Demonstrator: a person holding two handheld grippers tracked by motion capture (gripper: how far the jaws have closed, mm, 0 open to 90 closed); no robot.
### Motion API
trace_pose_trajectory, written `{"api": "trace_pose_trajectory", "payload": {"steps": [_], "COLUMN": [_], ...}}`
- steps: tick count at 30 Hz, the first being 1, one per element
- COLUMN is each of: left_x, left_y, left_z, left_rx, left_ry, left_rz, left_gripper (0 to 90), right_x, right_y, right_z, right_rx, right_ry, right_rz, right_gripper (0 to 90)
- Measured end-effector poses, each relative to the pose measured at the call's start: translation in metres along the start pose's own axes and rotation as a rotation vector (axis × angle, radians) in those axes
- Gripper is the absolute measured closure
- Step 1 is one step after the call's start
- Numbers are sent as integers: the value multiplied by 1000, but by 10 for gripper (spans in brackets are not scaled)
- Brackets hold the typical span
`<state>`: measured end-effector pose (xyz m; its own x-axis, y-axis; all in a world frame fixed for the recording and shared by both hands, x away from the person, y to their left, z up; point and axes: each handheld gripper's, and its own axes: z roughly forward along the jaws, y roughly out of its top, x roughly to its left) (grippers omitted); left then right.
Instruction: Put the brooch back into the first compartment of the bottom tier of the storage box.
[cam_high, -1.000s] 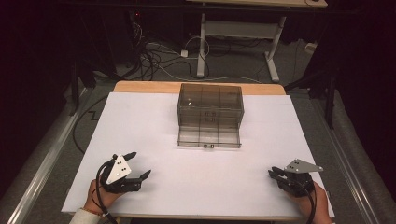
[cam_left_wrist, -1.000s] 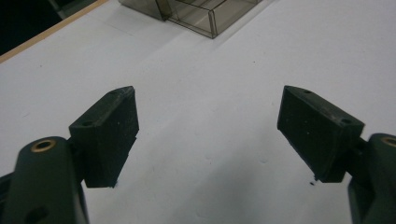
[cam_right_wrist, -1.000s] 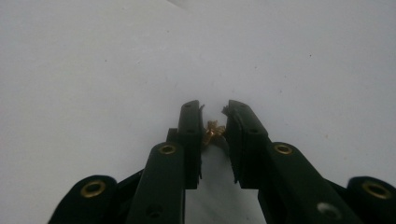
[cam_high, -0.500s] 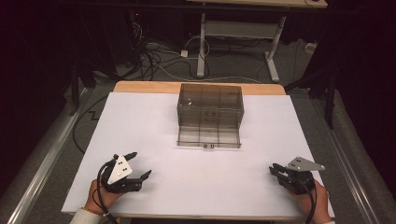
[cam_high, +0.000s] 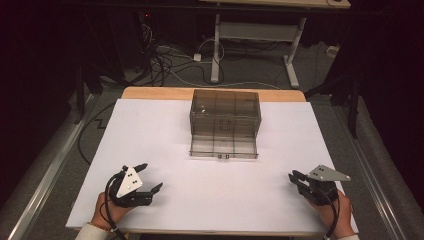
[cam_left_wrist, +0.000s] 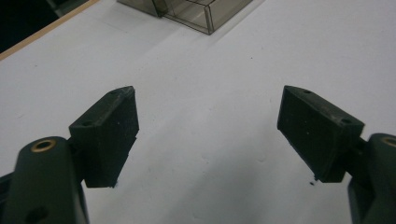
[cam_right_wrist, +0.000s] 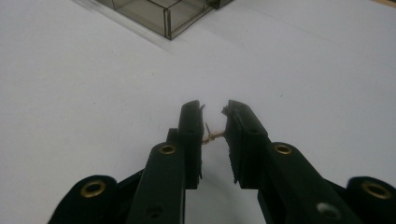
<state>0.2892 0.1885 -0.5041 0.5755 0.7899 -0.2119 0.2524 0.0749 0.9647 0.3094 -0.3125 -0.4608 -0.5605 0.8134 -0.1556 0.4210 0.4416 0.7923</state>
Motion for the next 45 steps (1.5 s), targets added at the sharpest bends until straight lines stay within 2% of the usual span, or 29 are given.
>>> {"api": "trace_pose_trajectory", "payload": {"steps": [20,45], "left_x": [-1,0], "left_y": [-2,-1], "left_z": [1,-1], "left_rx": [10,4], "left_ry": [2,1], "left_rz": [15,27], "left_gripper": [197,197], "right_x": [4,21], "right_y": [25,61], "right_z": [0,20], "right_rx": [-75,-124], "right_ry": [-3,27], "right_rz": [-22,-83], "right_gripper": [767,767]}}
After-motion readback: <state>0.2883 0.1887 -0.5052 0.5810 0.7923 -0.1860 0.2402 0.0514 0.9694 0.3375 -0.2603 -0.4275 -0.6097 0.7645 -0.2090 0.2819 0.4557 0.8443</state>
